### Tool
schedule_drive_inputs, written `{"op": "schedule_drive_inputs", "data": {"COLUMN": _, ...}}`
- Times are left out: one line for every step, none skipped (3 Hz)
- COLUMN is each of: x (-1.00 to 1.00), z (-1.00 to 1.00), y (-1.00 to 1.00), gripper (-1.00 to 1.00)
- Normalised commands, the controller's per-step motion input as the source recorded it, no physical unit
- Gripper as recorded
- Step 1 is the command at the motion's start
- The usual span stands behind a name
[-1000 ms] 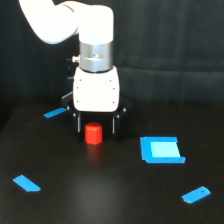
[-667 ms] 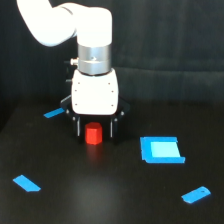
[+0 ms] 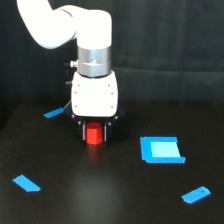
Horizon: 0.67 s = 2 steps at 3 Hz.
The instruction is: Pick up the red object from the table
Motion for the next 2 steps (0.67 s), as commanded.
{"op": "schedule_drive_inputs", "data": {"x": 0.09, "z": -0.16, "y": -0.01, "gripper": -1.00}}
{"op": "schedule_drive_inputs", "data": {"x": 0.10, "z": -0.10, "y": -0.03, "gripper": -1.00}}
